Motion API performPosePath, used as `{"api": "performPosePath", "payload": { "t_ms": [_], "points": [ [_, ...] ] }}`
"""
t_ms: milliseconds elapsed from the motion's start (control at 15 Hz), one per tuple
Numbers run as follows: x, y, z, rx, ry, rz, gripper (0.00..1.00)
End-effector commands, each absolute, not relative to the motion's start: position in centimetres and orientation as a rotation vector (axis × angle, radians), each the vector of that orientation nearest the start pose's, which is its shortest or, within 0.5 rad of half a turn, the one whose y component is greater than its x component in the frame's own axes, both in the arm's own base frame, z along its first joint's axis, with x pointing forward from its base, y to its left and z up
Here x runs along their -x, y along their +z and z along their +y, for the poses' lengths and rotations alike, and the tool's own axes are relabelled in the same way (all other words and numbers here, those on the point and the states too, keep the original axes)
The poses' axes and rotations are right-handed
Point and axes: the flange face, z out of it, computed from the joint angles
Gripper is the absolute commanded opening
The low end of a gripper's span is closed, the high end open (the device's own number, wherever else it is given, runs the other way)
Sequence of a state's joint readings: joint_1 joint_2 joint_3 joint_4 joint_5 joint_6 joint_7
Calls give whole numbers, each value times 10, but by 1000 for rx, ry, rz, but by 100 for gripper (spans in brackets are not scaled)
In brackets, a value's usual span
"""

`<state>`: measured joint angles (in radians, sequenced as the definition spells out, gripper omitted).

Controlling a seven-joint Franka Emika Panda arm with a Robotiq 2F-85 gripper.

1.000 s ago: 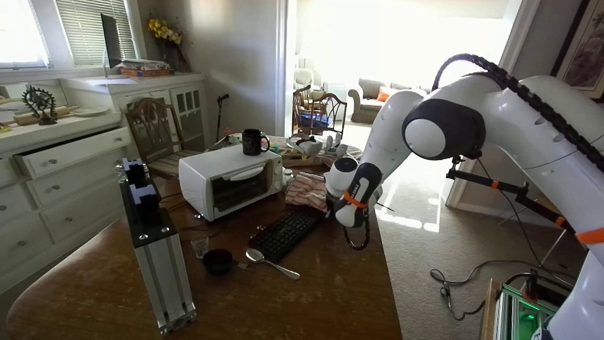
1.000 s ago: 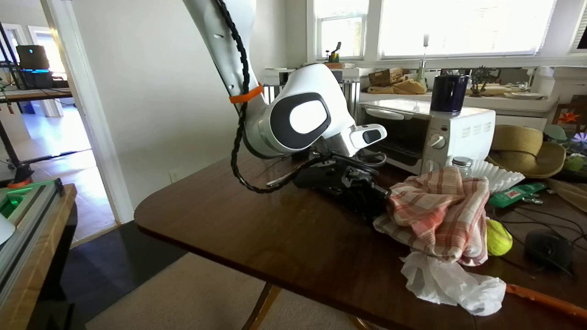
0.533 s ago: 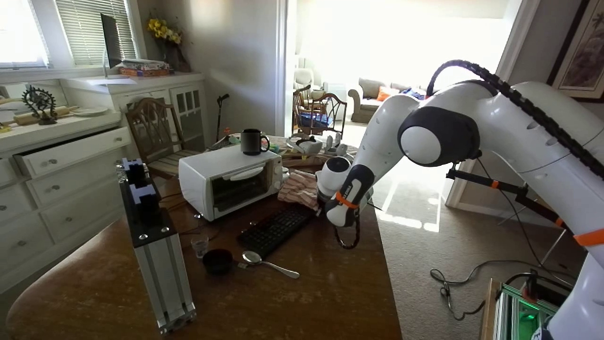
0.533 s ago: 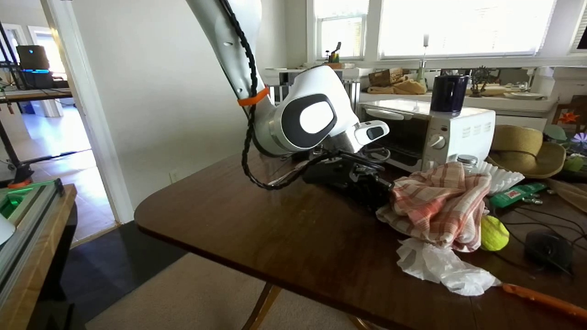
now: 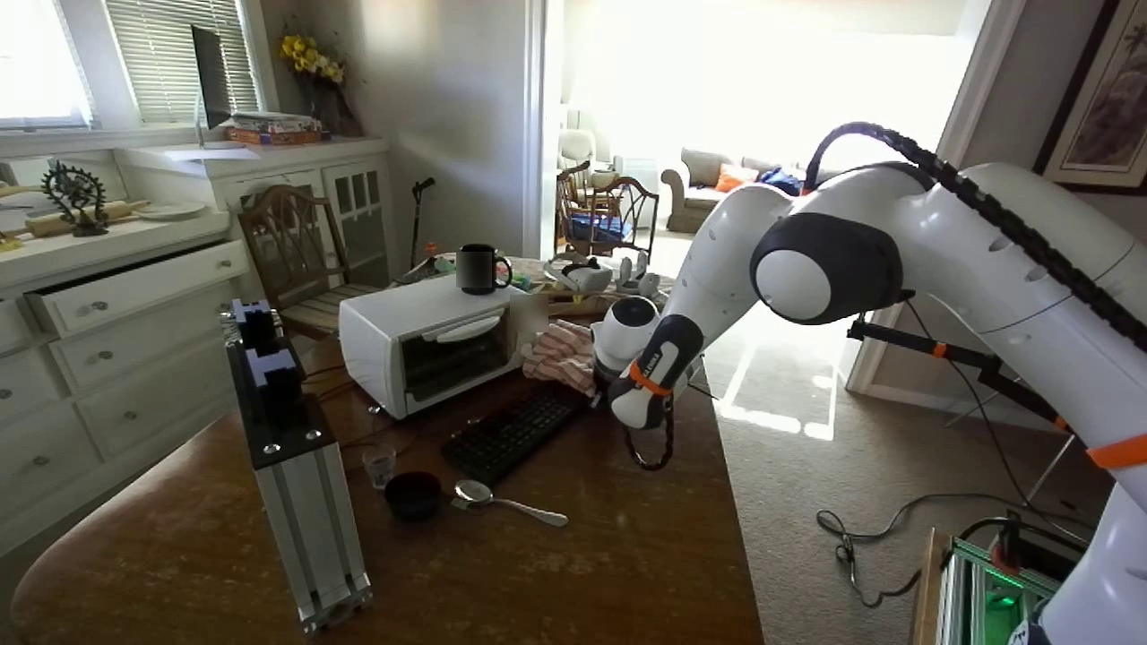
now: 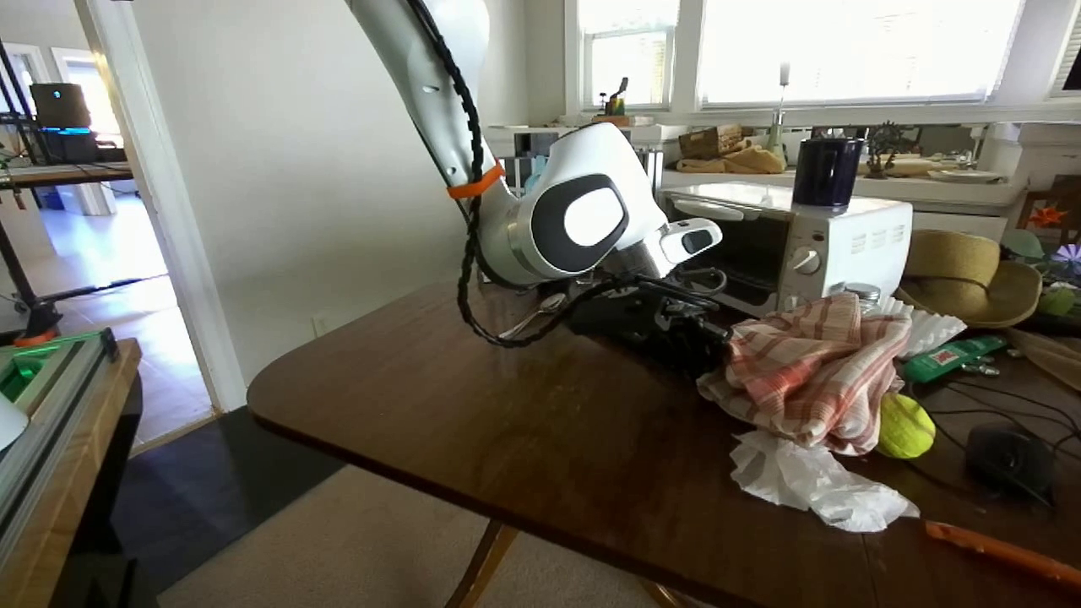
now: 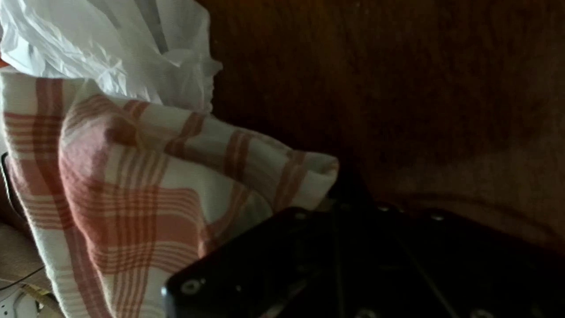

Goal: Move the keyboard forward

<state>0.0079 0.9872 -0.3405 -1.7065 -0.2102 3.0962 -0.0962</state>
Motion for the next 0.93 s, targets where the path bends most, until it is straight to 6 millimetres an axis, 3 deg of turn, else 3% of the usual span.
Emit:
{"api": "performPosePath", "payload": {
  "t_ms": [0, 67, 200, 467, 733, 867],
  "points": [
    [-660, 88, -165, 3431, -569, -340, 0],
    [-651, 98, -169, 3460, -483, -348, 26],
    [-641, 111, -171, 3451, -454, -389, 34],
    [-604, 153, -178, 3439, -333, -441, 64],
    [-565, 210, -178, 3427, -186, -424, 94],
    [-551, 244, -173, 3423, -183, -377, 100]
  ]
}}
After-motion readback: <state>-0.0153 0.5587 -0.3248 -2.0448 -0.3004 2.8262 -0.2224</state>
